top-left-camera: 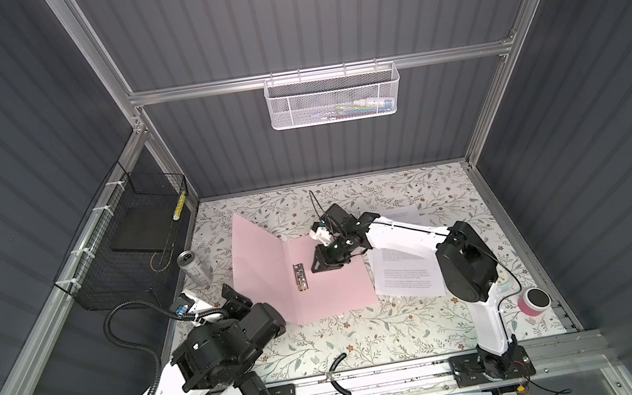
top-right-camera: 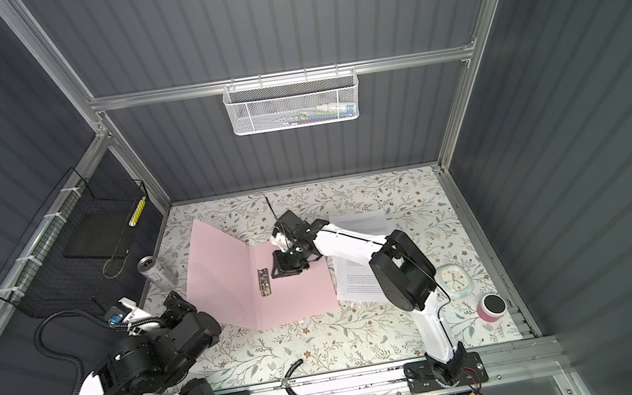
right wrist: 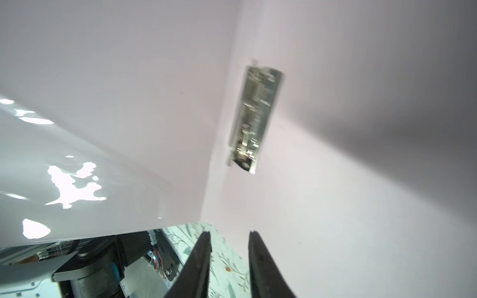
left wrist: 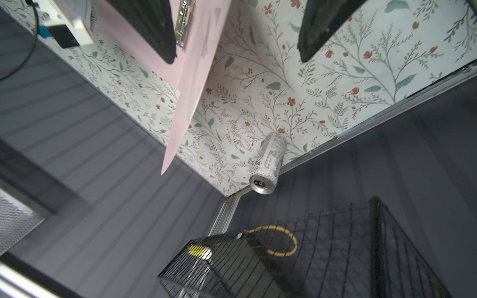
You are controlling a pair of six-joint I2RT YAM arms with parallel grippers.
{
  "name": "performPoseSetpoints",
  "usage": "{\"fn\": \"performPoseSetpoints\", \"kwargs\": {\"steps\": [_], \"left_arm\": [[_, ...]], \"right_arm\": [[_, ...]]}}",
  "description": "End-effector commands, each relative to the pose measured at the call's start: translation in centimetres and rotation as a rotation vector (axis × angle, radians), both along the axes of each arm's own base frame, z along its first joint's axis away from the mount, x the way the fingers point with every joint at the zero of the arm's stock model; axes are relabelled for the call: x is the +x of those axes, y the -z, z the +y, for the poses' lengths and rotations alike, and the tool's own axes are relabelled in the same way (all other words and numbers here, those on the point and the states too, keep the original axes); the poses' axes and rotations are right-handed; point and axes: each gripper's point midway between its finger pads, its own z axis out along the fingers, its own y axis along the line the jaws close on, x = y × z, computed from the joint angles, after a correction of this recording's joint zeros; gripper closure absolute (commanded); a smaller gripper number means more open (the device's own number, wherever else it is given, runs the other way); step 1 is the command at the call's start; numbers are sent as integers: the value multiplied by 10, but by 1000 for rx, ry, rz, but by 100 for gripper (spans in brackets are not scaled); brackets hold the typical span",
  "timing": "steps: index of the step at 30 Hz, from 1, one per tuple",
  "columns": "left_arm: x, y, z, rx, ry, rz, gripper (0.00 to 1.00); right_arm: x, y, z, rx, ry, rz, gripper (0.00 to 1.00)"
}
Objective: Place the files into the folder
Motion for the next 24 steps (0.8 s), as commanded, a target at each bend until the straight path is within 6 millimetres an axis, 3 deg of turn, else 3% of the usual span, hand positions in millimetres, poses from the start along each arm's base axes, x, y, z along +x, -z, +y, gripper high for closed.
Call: {"fn": "performPoseSetpoints", "kwargs": {"steps": [1,7,9,13,17,24], "left_arm": [[15,-31,-22,78,114,-56,24],[43,-57,-104,64,423,-114,24],[52,-53,-122,103,449,-69,23],[71,-20,-156,187,481,20,21],[82,10,-164,221,468,56,21],[105,70,-149,122,445,176,24]], "right_arm": [[-3,15,16,-55,-47,18,68],[-6,28,56,-55,-100,31,61],[-6,32,66,-49,-106,28,60],[-4,50,83,-40,-100,66,62],[-4,57,80,-30,-77,94,63],[-4,51,41,11,37,103,63]]}}
